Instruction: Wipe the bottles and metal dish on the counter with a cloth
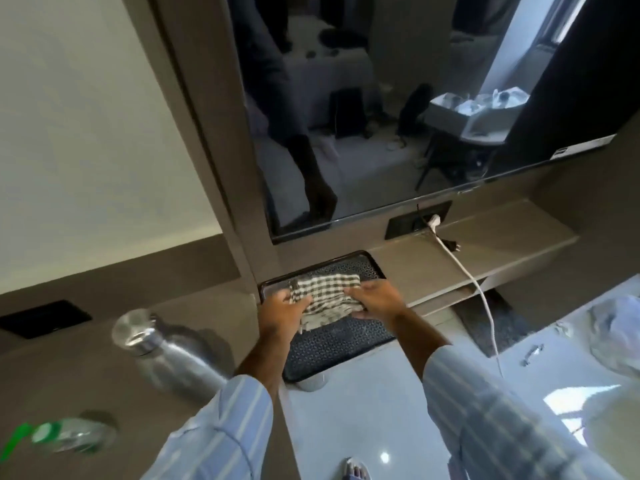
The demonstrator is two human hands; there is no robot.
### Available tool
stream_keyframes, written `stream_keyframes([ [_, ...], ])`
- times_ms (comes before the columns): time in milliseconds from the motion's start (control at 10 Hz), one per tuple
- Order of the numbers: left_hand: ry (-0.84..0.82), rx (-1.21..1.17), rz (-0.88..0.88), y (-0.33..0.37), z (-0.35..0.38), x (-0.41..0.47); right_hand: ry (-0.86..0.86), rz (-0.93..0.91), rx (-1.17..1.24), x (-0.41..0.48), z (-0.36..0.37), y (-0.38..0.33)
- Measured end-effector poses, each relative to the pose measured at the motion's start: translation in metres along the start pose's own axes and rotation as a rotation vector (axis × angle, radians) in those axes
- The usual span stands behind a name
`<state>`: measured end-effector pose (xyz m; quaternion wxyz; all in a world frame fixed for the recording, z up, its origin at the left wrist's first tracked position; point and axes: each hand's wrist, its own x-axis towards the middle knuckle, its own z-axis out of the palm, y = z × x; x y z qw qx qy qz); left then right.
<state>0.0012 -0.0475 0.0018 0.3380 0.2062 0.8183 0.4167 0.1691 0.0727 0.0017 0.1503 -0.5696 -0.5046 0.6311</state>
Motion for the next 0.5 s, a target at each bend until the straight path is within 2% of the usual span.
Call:
stream_keyframes([
  [100,0.024,0.110,-0.049,-0.042,0.030,0.039,-0.022,0.055,-0.064,0.049,0.012,0.042],
  [200,0.011,0.197,-0.072,-0.062,0.046,0.056,0.027,0.046,-0.120,0.075,0.018,0.064],
  [300,0.009,0.255,-0.109,-0.081,0.059,0.073,0.021,-0.048,-0.542,0.088,0.024,0.085],
  [400,0.014,0.288,-0.071,-0.079,0.061,0.072,0.067,-0.142,-0.544,0.073,0.023,0.074],
  [500,-0.015,0.325,0.059,-0.054,0.049,0.055,0.174,-0.356,0.194,0.022,0.010,0.027],
])
